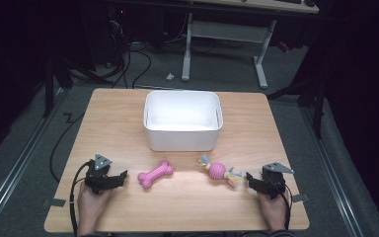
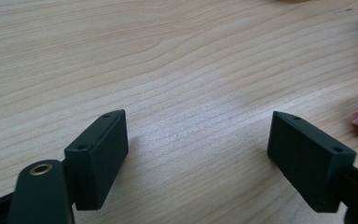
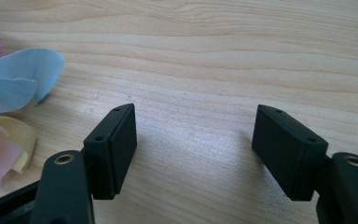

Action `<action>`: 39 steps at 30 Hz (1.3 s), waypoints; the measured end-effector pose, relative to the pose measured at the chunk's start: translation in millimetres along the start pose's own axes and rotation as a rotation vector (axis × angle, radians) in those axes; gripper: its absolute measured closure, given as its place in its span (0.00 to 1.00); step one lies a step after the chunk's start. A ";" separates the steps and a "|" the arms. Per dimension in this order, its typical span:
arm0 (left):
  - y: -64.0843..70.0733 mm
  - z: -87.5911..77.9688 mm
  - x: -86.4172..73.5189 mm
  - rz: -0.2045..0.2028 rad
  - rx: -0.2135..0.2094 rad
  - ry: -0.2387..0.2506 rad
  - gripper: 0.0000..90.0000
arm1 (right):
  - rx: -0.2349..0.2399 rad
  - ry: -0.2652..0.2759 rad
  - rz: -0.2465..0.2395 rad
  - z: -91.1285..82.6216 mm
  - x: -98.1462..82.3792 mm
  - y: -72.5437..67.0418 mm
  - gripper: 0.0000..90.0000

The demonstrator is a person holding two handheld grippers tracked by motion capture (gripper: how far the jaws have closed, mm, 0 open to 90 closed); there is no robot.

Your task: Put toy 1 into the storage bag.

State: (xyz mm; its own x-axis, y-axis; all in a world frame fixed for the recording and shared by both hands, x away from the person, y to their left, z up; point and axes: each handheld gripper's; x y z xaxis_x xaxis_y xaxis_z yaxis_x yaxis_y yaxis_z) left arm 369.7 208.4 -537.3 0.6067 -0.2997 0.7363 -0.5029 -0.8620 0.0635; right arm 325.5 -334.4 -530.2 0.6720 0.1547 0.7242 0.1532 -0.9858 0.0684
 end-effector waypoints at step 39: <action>-4.4 -2.2 3.7 0.004 -0.030 -0.009 0.26 | 0.009 -0.001 -0.007 -0.2 0.0 -1.0 0.33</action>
State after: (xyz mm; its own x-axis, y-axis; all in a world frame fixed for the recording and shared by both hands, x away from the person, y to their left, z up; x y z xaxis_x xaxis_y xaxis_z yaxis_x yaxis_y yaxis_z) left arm 372.8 211.9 -533.4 0.6100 -0.3065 0.7307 -0.5231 -0.8484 0.0809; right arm 325.2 -333.4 -530.1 0.6716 0.1615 0.7231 0.1644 -0.9841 0.0671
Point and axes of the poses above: each handheld gripper's, and its own axes: z roughly forward along the jaws, x roughly out of its top, y roughly to its right, and after that the axes turned 4 degrees about -x, right-handed
